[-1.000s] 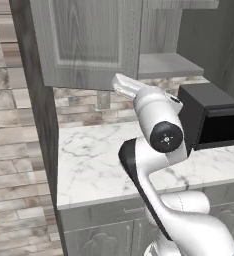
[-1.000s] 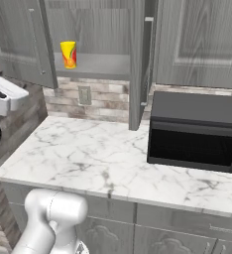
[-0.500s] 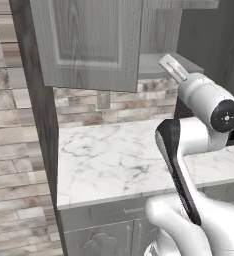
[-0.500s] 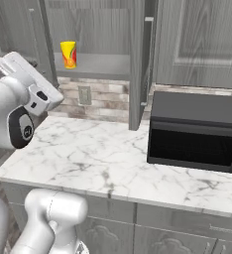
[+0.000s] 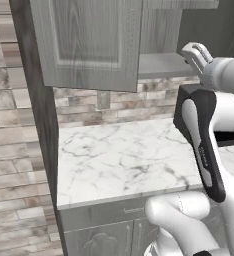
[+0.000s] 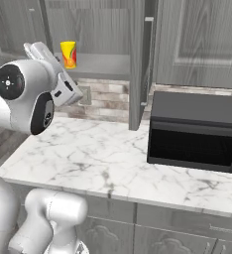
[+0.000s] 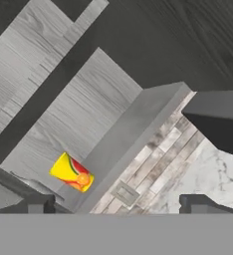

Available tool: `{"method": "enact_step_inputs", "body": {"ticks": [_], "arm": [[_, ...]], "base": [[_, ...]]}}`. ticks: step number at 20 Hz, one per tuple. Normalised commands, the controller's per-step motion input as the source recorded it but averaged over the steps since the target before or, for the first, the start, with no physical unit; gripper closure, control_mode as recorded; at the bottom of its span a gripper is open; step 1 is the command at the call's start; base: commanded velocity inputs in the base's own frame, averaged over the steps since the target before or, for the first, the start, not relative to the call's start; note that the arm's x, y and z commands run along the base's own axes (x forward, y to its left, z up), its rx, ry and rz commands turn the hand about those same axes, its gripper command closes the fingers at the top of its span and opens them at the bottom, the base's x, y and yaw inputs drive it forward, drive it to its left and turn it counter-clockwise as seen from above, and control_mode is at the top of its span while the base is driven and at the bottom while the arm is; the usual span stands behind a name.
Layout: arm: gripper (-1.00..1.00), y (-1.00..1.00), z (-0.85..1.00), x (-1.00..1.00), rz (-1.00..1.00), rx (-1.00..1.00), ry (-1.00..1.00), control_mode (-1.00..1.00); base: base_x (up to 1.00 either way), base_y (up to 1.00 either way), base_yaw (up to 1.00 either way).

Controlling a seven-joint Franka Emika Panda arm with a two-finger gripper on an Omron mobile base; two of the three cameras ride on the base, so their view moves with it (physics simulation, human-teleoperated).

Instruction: Open the cabinet directly in front. Then move the liquor and the cup to the dining counter with the candle on it.

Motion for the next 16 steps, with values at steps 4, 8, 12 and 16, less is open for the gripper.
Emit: {"method": "enact_step_inputs", "body": {"ticks": [4, 8, 12, 16], "arm": [[-1.0, -0.03, 0.0, 0.19, 0.0, 0.0, 0.0, -1.0], [-1.0, 0.0, -0.04, 0.4, 0.0, 0.0, 0.0, -1.0], [-1.0, 0.0, -0.15, 0.54, 0.03, 0.0, 0.0, -1.0], [-1.0, 0.0, -0.22, 0.59, 0.07, 0.0, -0.01, -1.0]], "base": [[0.0, 0.0, 0.0], [0.0, 0.0, 0.0], [0.0, 0.0, 0.0], [0.0, 0.0, 0.0]]}}
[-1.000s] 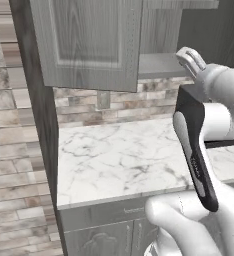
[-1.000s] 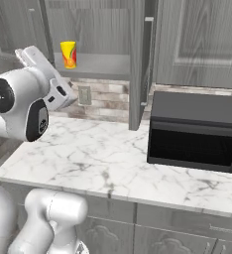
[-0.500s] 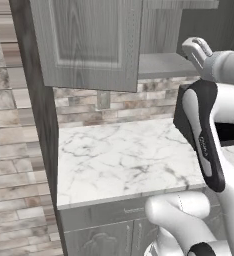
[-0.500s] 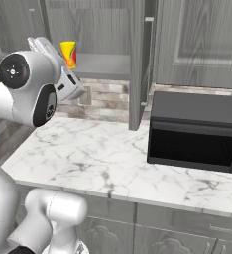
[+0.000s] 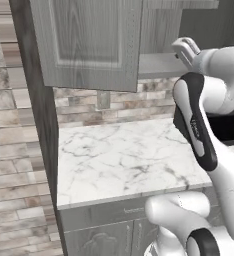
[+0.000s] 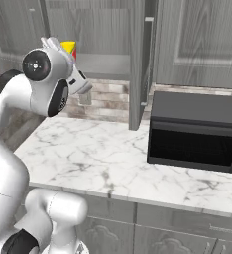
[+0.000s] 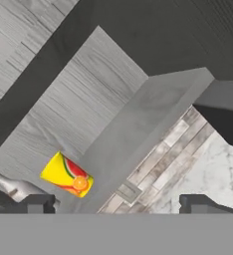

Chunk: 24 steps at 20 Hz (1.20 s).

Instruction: Open the cabinet directly in front. Then move the liquor and the cup to the dining counter with the candle on it.

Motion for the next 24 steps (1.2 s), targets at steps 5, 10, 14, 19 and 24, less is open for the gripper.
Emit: {"method": "enact_step_inputs", "body": {"ticks": [5, 10, 14, 19, 24], "arm": [[-1.0, 0.0, -0.17, 0.62, 0.11, 0.0, -0.01, -1.0], [-1.0, 0.17, -0.02, 0.74, 0.13, 0.0, 0.0, -1.0], [-1.0, 0.29, 0.0, 0.76, 0.12, 0.0, 0.04, -1.0], [-1.0, 0.35, 0.0, 0.57, 0.13, 0.0, 0.07, -1.0], [-1.0, 0.37, 0.0, 0.07, 0.18, 0.0, 0.06, -1.0]], "base": [[0.0, 0.0, 0.0], [0.0, 0.0, 0.0], [0.0, 0.0, 0.0], [0.0, 0.0, 0.0], [0.0, 0.0, 0.0]]}}
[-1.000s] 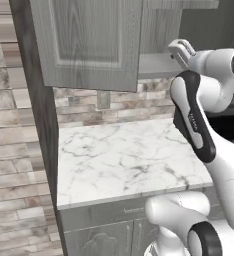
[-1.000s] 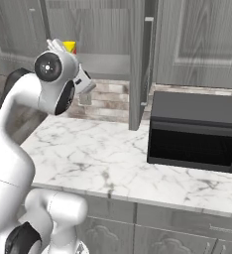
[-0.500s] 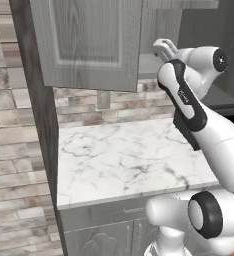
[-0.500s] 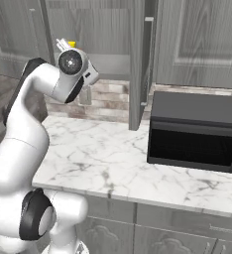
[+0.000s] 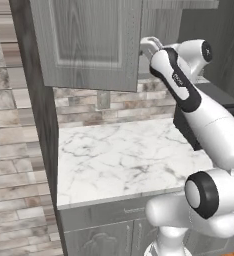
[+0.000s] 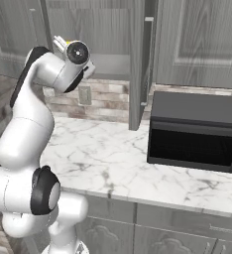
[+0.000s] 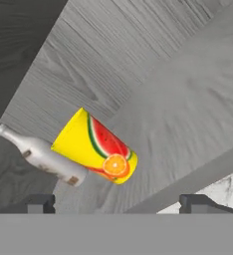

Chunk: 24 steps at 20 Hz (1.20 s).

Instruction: Open the cabinet directly in front. Then move the liquor and the cup to the dining counter with the candle on it.

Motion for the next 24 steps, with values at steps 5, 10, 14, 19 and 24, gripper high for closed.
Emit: {"method": "enact_step_inputs", "body": {"ticks": [5, 10, 14, 19, 24], "arm": [[-1.0, 0.04, 0.0, 0.0, 0.12, 0.02, 0.01, -1.0], [-1.0, 0.0, 0.0, 0.19, 0.01, 0.0, -0.01, -1.0], [-1.0, 0.1, 0.0, 0.43, 0.08, 0.0, -0.02, -1.0], [-1.0, 0.27, 0.0, 0.18, 0.12, 0.0, 0.0, -1.0], [-1.0, 0.47, 0.0, -0.12, 0.26, 0.0, 0.0, -1.0]], "base": [[0.0, 0.0, 0.0], [0.0, 0.0, 0.0], [0.0, 0.0, 0.0], [0.0, 0.0, 0.0], [0.0, 0.0, 0.0]]}}
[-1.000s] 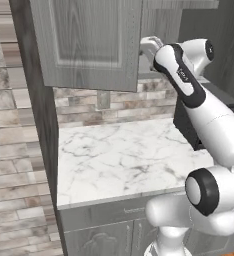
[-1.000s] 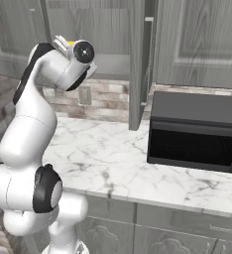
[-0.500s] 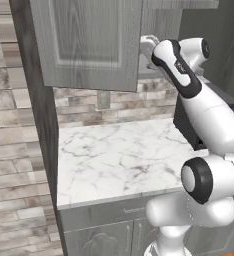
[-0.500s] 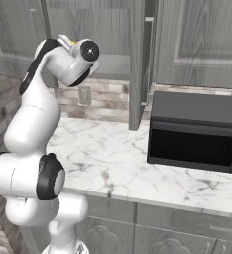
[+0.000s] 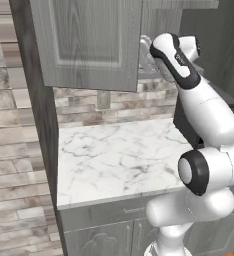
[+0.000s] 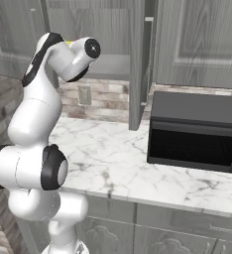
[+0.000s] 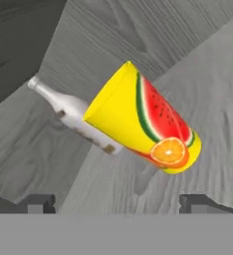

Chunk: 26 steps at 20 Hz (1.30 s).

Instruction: Open the cabinet directly in front. Then move the liquor and the cup to the dining counter with the candle on it.

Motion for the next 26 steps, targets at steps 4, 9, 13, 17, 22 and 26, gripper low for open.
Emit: {"method": "enact_step_inputs", "body": {"ticks": [4, 9, 13, 17, 22, 26], "arm": [[-1.0, 0.42, 0.0, -0.47, 0.34, 0.0, 0.0, -1.0], [-1.0, 0.3, 0.02, -0.69, 0.37, 0.0, 0.0, -1.0], [-1.0, 0.38, 0.03, -0.87, 0.37, -0.01, 0.0, -1.0], [-1.0, 0.78, 0.0, -0.71, 0.29, 0.02, 0.0, -1.0], [-1.0, 0.94, 0.0, -0.56, 0.17, 0.09, -0.13, -1.0], [-1.0, 1.0, 0.0, -0.34, 0.0, 0.23, -0.29, -1.0]], "base": [[0.0, 0.0, 0.0], [0.0, 0.0, 0.0], [0.0, 0.0, 0.0], [0.0, 0.0, 0.0], [0.0, 0.0, 0.0], [0.0, 0.0, 0.0]]}}
